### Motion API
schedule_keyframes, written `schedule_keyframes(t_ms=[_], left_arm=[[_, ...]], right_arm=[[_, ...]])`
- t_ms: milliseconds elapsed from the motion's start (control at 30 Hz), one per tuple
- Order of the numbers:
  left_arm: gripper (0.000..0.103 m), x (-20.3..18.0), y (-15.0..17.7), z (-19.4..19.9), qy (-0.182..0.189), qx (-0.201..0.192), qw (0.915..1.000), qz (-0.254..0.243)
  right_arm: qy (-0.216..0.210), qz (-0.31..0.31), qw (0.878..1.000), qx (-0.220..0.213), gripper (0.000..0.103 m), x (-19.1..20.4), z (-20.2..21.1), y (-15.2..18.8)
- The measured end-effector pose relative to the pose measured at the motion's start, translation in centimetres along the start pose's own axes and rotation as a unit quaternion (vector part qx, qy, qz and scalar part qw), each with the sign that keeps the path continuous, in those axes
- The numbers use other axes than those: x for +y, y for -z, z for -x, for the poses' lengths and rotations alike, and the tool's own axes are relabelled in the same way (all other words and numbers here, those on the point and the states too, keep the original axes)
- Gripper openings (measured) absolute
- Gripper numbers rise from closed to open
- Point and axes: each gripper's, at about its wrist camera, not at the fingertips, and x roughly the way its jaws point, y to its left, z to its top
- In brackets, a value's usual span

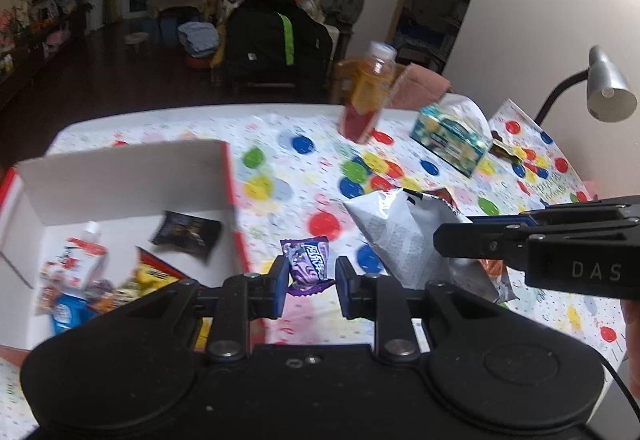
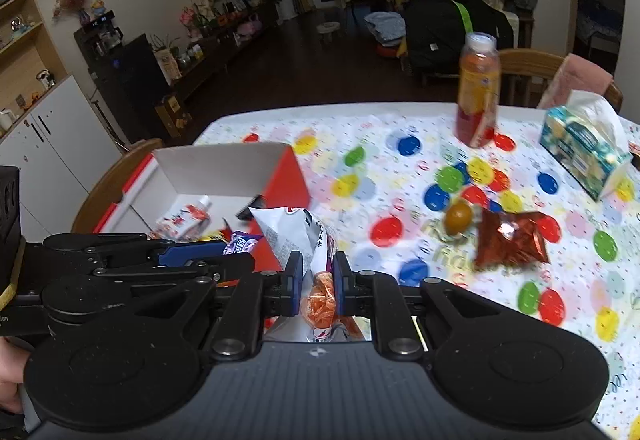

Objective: Organize snacks
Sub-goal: 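Carry the purple candy bar and white packet with both tools over the box, then open both tools to drop the candy bar and white packet into the box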

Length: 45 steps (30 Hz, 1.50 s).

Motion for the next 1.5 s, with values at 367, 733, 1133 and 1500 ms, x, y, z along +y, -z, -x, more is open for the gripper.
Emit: schedule_keyframes(t_ms=[367, 733, 1133, 1500], left_arm=[[0.022, 6.1, -0.8, 3.1, -0.038, -0.02, 0.999, 0.015], [0.022, 12.9, -1.6, 3.6, -0.093, -0.021, 0.995, 0.03], [0.022, 18.4, -1.8, -0.1, -0.124, 0.019, 0.9913, 0.042], [0.022, 19.9, -2.2, -4.2, -0.134, 0.05, 0.9895, 0.025]], right_arm=[[-0.021, 0.021, 0.999, -0.015, 0.016, 6.3, -2.5, -2.3], [-0.018, 0.049, 0.999, -0.001, 0.016, 10.6, -7.8, -4.3], [0.005, 0.061, 0.998, 0.034, 0.016, 11.6, -14.5, -4.9], [0.026, 0.068, 0.996, 0.052, 0.016, 11.6, -18.7, -5.1]])
